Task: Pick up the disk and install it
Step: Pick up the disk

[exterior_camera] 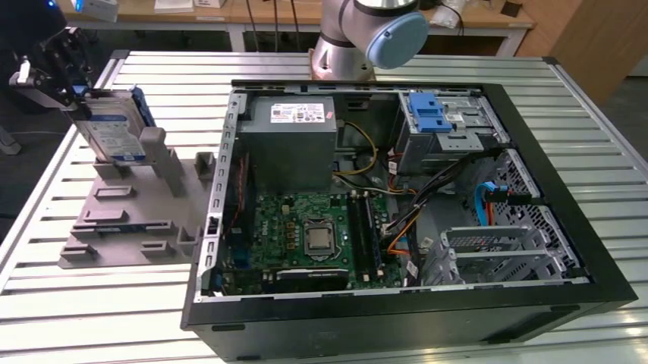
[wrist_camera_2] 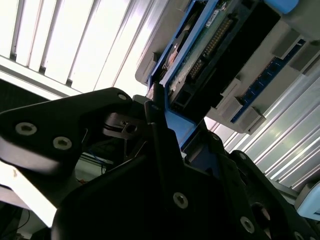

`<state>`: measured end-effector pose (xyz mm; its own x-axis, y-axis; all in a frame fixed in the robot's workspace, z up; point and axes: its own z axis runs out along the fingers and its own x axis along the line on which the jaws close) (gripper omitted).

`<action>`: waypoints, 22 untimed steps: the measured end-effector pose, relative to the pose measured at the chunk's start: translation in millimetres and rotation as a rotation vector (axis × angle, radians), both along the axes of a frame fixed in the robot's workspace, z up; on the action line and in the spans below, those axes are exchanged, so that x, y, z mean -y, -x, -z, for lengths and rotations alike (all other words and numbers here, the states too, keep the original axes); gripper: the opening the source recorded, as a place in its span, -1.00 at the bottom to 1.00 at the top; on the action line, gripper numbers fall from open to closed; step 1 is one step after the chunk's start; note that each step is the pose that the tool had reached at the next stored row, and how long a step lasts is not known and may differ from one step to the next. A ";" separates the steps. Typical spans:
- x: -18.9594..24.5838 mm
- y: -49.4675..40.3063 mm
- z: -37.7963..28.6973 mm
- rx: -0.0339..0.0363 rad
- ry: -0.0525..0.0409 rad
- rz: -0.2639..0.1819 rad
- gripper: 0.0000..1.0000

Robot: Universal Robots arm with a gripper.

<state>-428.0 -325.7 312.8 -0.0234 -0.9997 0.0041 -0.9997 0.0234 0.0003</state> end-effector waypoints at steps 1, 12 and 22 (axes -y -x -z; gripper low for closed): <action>0.0 0.0 -0.1 -0.0001 0.0000 0.000 -0.27; 0.0 0.0 -2.3 -0.0007 0.0003 0.000 -0.27; 0.0 0.0 -11.9 -0.0004 0.0001 0.000 -0.27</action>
<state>-428.0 -325.7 324.6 -0.0234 -0.9997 0.0043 -0.9997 0.0234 0.0007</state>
